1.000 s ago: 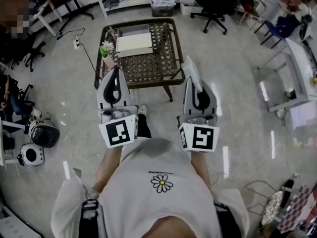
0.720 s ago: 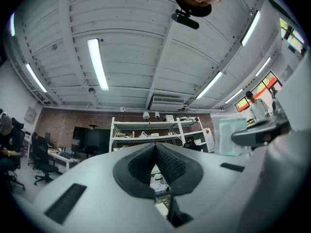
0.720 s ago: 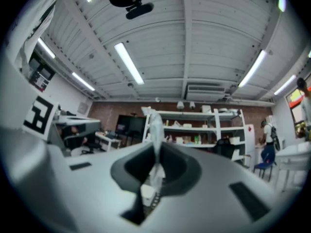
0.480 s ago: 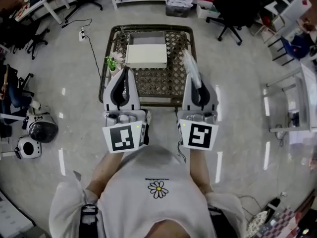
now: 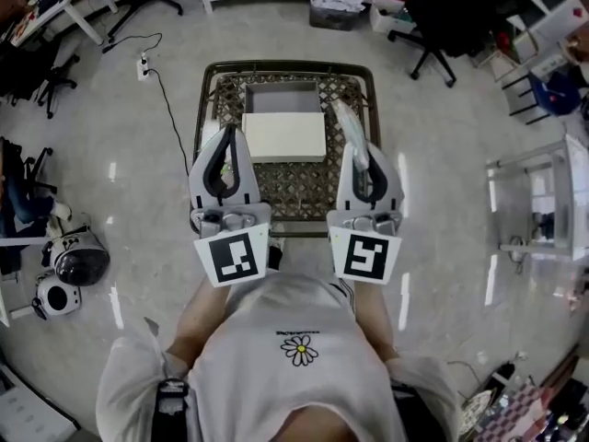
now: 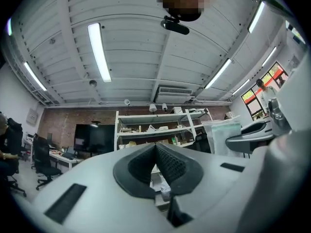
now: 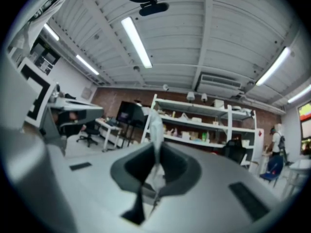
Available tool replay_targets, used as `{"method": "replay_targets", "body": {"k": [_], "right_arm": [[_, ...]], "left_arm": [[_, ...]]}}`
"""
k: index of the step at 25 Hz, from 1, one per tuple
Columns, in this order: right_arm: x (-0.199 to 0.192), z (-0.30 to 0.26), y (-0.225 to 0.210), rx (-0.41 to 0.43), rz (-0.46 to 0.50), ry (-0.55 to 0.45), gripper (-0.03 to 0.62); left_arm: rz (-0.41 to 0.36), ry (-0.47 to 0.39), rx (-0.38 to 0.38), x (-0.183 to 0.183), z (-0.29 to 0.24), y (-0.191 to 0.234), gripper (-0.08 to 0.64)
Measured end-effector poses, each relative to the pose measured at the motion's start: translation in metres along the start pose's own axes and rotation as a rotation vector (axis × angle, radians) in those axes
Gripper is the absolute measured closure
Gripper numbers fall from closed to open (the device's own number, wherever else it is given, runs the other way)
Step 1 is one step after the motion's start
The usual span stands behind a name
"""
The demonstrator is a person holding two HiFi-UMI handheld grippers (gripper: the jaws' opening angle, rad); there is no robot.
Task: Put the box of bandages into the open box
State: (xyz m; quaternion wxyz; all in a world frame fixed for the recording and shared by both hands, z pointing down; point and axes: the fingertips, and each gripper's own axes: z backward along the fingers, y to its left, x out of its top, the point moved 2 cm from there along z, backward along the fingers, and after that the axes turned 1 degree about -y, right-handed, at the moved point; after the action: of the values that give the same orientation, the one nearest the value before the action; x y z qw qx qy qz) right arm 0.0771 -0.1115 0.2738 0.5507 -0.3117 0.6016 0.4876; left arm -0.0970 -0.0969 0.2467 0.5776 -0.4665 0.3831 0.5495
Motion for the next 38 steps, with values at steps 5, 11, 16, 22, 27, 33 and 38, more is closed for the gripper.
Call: {"method": "replay_targets", "body": {"k": [5,11,16,22,27,33,38], "right_arm": [[-0.007,-0.042,0.009,-0.023,0.004,0.053,0.546],[-0.012,-0.073,0.014,0.021,0.053,0.101,0.546],[-0.026,-0.09,0.017,0.096,0.123,0.128,0.546],[-0.027,-0.101,0.019,0.143,0.112,0.115,0.546],[-0.039,-0.107,0.02,0.166,0.106,0.154,0.546],[-0.052,-0.117,0.019,0.188,0.16,0.182,0.546],[-0.084,-0.138,0.04,0.331,0.251,0.266,0.546]], "left_arm": [[-0.004,0.032,-0.023,-0.023,-0.037,0.02,0.535],[0.005,0.051,-0.022,-0.039,-0.064,0.029,0.535],[-0.003,0.078,0.027,-0.043,-0.073,0.027,0.535],[0.005,0.094,0.076,-0.045,-0.083,0.03,0.535],[-0.009,0.11,0.091,-0.051,-0.09,0.031,0.535],[-0.01,0.131,0.115,-0.058,-0.096,0.035,0.535],[-0.029,0.166,0.112,-0.071,-0.097,0.037,0.535]]}}
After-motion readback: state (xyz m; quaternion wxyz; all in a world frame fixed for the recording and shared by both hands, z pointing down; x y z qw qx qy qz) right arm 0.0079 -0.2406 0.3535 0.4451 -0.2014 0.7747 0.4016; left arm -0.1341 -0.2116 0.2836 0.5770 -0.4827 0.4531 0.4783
